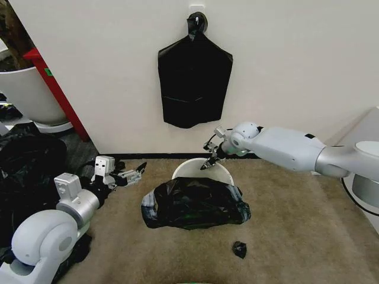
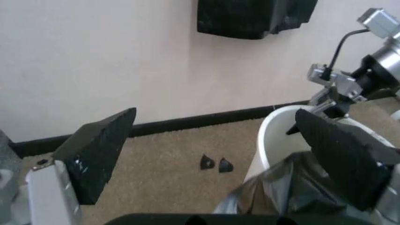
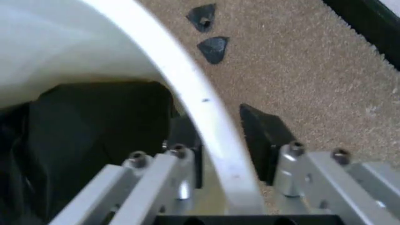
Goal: Place the garbage bag over the trash bin.
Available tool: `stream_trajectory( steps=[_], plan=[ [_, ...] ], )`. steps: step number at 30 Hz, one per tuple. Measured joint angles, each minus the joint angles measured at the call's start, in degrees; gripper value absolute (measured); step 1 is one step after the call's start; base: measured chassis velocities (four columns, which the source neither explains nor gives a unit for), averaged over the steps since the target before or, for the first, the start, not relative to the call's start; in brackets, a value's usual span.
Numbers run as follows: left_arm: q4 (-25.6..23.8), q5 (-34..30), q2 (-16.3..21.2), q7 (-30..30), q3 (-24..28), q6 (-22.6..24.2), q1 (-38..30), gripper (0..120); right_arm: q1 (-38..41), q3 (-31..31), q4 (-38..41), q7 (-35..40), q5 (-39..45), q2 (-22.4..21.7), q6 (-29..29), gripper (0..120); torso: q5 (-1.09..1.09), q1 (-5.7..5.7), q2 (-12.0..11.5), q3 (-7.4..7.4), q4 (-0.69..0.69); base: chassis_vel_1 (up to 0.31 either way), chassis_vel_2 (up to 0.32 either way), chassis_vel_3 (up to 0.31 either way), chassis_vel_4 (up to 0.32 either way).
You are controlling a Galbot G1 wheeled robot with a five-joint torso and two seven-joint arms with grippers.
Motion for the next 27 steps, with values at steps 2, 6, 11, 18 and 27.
stream_trajectory(
  steps=[2, 6, 11, 18, 27],
  plan=[
    [0.1, 0.2, 0.2, 0.0, 0.2, -0.2, -0.1, 100, -0.3, 0.8, 1.1, 0.5, 0.0, -1.0, 0.0, 8, 0.00, 0.00, 0.0, 0.00, 0.00, 0.000, 0.000, 0.000, 0.000],
    [-0.3, 0.1, 0.3, 0.0, 0.3, -0.4, -0.2, 100, -0.2, 1.3, 3.7, 2.3, 1.2, -3.0, 0.0, 0, -0.02, 0.00, 0.0, 0.00, -0.01, 0.000, 0.000, 0.000, 0.000],
    [-0.5, -0.7, 0.8, -1.0, 0.5, -0.9, -0.8, 100, 0.3, 1.5, 8.5, 6.4, 5.2, -6.2, -0.1, 0, -0.02, 0.00, 0.0, 0.00, 0.00, 0.000, 0.000, 0.000, 0.000],
    [0.2, -4.8, 1.7, -3.3, -2.6, -2.7, -1.3, 100, -0.5, 5.3, 17.3, 24.6, 17.6, -12.8, -0.1, 0, -0.01, 0.00, 0.0, -0.01, -0.01, 0.000, 0.000, 0.000, 0.000],
    [1.6, -8.1, 3.1, -3.7, -6.1, -6.2, -0.7, 100, -10.7, 21.0, 29.9, 60.9, 42.0, -17.7, 0.0, 0, -0.01, 0.00, 0.0, -0.01, -0.01, 0.000, 0.000, 0.000, 0.000]
  ],
)
